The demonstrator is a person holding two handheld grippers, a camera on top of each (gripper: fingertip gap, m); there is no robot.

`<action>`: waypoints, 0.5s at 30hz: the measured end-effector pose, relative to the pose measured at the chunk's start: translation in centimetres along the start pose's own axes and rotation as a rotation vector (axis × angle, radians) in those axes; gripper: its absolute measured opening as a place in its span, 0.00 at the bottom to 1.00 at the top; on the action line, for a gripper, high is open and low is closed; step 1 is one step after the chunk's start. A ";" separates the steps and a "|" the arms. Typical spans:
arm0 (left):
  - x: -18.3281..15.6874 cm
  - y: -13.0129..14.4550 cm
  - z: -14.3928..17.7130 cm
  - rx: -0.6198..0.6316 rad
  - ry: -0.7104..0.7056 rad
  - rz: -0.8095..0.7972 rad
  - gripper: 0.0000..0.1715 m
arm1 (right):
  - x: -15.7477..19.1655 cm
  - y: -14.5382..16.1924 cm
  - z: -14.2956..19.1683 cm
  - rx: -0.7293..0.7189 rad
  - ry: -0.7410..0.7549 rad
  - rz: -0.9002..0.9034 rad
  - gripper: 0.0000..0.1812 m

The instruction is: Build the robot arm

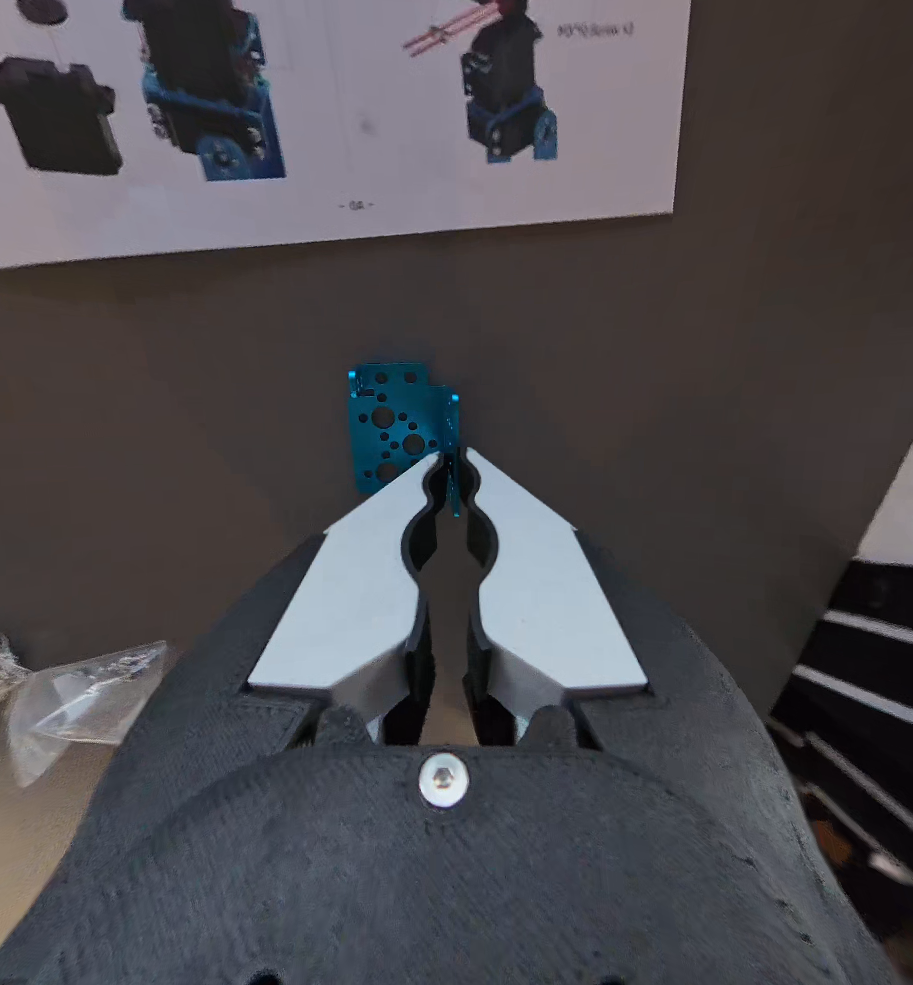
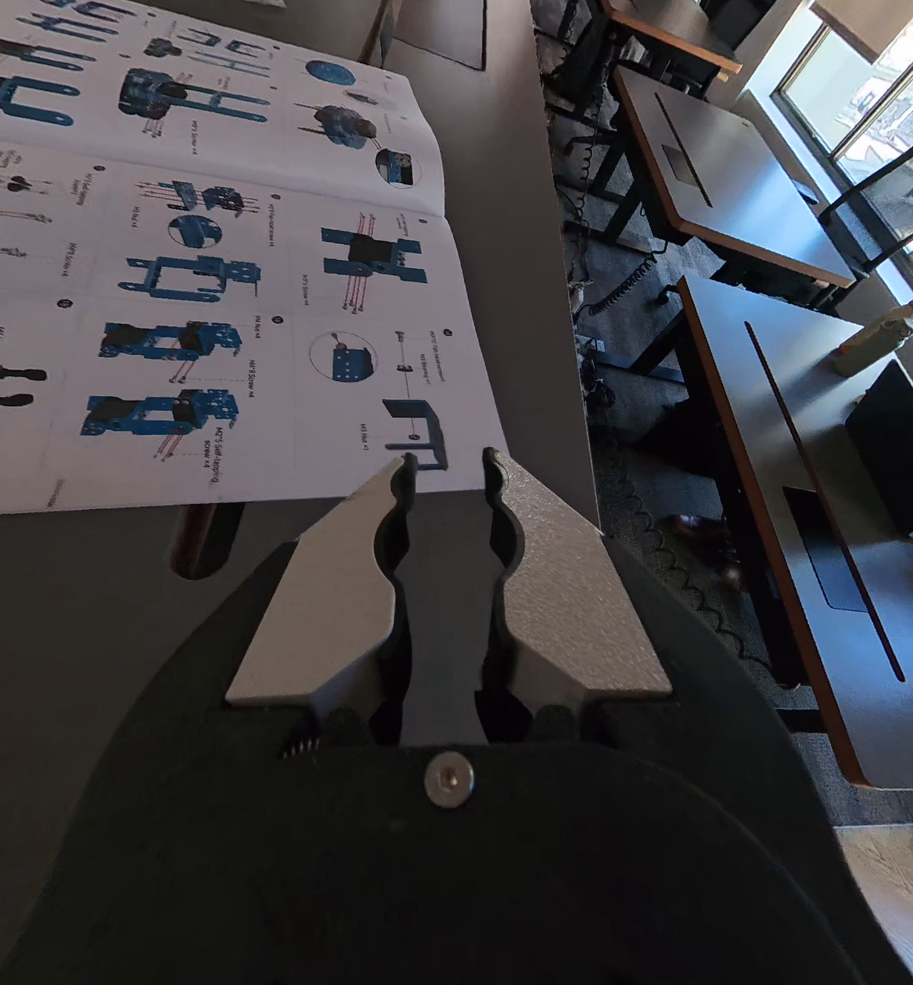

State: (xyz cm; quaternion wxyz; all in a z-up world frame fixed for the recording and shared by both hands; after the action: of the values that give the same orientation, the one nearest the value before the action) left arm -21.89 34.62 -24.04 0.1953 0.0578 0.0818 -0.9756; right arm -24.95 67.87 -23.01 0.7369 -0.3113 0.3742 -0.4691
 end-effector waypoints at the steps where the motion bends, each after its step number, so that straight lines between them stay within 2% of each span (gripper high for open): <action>1: 0.2 -0.1 0.2 -0.013 0.024 0.048 0.01 | -0.3 0.3 0.0 -0.003 0.005 -0.008 0.14; 3: 0.3 -0.5 1.1 -0.104 0.112 0.178 0.00 | -0.8 0.8 -0.2 -0.005 0.018 -0.029 0.14; 7: 0.4 -1.5 3.4 -0.412 0.560 0.591 0.00 | -1.9 0.4 -0.5 -0.029 0.115 -0.012 0.15; 10: 2.1 -0.8 4.3 -0.685 0.837 0.875 0.00 | -2.3 0.2 -0.7 -0.037 0.174 -0.001 0.15; 15: 1.9 1.4 2.5 -0.945 0.964 1.130 0.00 | -2.3 0.1 -1.0 -0.027 0.186 0.017 0.18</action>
State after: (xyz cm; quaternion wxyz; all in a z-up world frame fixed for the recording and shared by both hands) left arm -23.27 32.17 -22.02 0.5966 0.4082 0.5098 -0.4664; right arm -26.37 69.91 -23.06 0.6987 -0.2730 0.4499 -0.4847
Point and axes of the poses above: each gripper's, where its closed fingertips meet, z back along the fingers, y out of its underside, x = y × z across the jaws, the point moved 5 cm from there along z, back along the fingers, and after that the axes turned 4 degrees about x, right-handed, at the moved point
